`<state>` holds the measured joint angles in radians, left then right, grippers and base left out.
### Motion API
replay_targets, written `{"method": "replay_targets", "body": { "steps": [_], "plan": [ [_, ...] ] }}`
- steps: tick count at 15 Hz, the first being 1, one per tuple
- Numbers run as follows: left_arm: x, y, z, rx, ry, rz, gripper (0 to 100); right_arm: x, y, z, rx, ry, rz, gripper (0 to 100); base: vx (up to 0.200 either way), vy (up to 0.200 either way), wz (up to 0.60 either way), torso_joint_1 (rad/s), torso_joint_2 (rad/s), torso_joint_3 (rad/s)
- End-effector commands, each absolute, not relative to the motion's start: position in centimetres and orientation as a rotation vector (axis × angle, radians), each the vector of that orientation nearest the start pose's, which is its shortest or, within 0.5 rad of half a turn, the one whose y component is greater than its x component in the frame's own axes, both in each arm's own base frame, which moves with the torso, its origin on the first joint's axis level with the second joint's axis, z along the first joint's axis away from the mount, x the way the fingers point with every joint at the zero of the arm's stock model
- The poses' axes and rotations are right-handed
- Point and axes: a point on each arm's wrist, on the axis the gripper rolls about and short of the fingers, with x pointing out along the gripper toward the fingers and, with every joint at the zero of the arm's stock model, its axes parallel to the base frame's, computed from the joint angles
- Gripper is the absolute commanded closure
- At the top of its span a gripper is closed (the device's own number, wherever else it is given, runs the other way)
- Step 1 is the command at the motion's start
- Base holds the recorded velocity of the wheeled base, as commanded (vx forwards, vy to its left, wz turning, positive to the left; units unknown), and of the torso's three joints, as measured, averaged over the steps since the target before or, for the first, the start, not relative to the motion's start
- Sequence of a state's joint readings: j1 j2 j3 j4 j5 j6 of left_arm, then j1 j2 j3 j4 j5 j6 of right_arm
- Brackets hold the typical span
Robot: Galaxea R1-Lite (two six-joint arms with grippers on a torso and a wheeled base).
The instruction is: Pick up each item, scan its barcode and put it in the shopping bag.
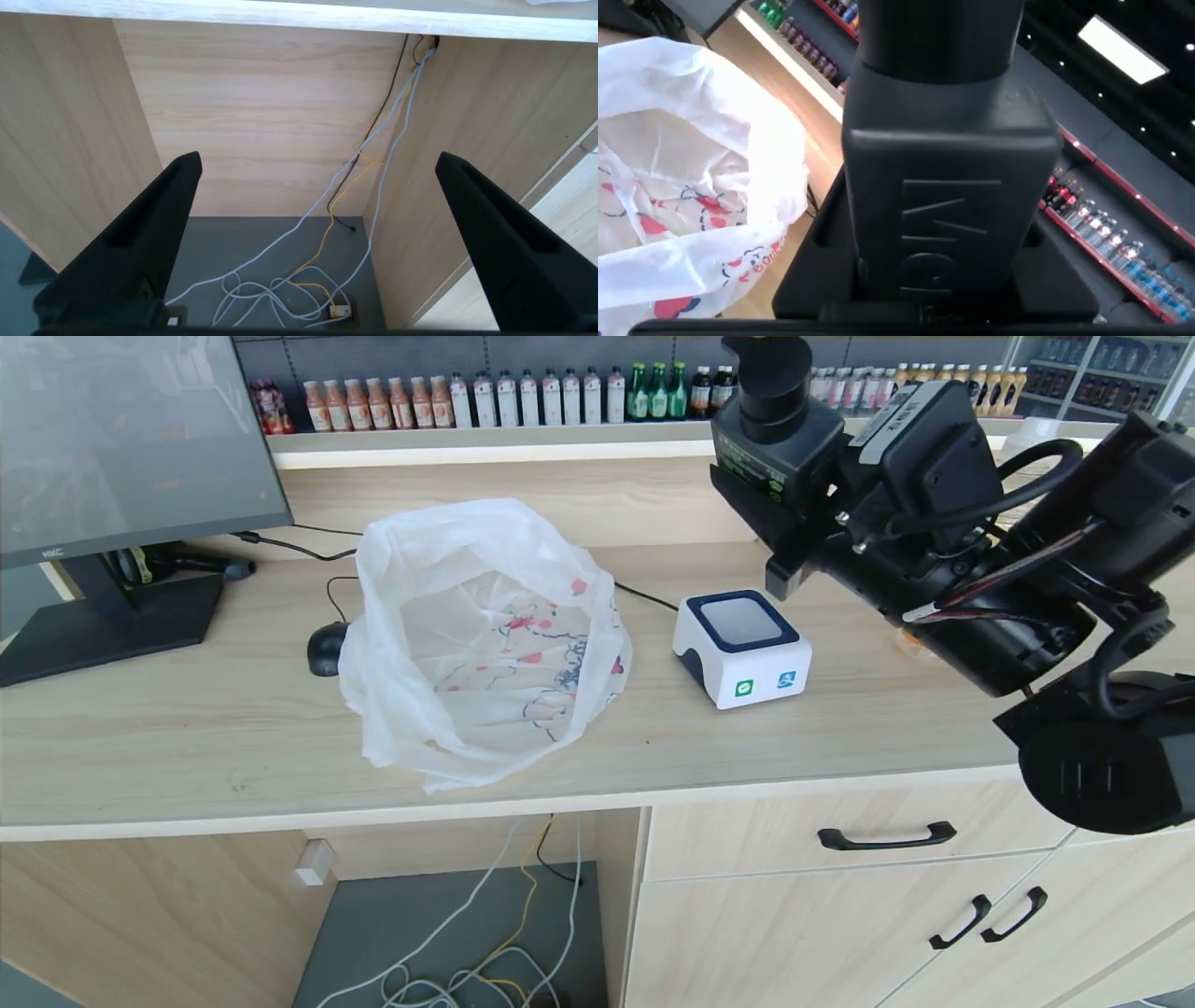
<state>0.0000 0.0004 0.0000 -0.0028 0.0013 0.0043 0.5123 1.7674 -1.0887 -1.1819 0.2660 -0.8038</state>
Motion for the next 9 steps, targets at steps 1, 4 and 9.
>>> {"method": "replay_targets", "body": {
  "steps": [1,4,9],
  "plan": [
    [-2.3,0.0,7.6,0.005,-0.003,0.002,0,30.9,15.1,28.6,-0.727,-0.768,0.525,100,0.0,0.0,0.0,0.0,0.0,0.0],
    [-2.3,0.0,7.6,0.005,-0.003,0.002,0,32.7,13.4,27.9,-0.81,-0.77,0.55,100,0.0,0.0,0.0,0.0,0.0,0.0],
    [-2.3,0.0,7.6,0.003,-0.003,0.002,0,34.8,13.8,26.1,-0.906,-0.828,0.662,100,0.0,0.0,0.0,0.0,0.0,0.0]
  ]
}}
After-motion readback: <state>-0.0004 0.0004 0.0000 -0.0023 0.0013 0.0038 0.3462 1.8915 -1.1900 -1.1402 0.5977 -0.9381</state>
